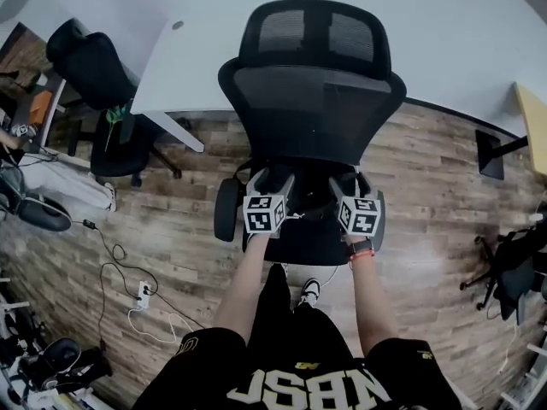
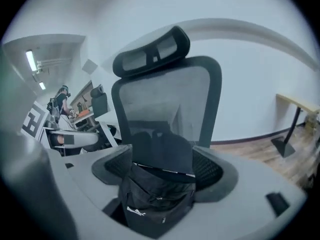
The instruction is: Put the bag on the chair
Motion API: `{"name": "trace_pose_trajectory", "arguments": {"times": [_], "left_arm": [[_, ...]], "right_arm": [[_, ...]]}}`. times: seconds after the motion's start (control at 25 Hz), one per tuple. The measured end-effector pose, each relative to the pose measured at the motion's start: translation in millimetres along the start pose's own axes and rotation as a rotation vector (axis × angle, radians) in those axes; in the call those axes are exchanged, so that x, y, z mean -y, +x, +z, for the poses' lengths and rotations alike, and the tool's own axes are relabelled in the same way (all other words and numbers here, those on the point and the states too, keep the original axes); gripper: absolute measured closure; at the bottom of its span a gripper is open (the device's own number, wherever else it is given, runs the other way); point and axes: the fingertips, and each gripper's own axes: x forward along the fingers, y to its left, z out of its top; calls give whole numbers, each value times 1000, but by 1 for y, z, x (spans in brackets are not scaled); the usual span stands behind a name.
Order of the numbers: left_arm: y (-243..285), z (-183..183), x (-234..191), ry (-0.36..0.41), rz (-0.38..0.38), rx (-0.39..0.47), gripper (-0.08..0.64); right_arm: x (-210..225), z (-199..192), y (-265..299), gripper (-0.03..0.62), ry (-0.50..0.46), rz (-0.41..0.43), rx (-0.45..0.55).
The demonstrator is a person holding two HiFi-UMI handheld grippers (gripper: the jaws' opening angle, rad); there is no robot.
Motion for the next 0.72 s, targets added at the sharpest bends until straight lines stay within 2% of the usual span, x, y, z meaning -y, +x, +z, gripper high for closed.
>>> {"name": "trace_pose_trajectory", "arguments": {"times": [0.24, 0.36, 0.48, 0.72], "left_arm": [[-59, 60, 31, 32, 12, 141, 253], [-89, 83, 53, 52, 0, 201, 272], [-115, 112, 69, 81, -14, 255, 298], [-158, 145, 99, 131, -29, 330, 352]], "right_arm": [[-17, 68, -66, 278, -30, 4, 158], [-29, 86, -99, 321, -23, 24, 210], [-48, 105, -125, 336, -11, 52, 260], [-68, 129, -176, 407, 10, 86, 351]]}}
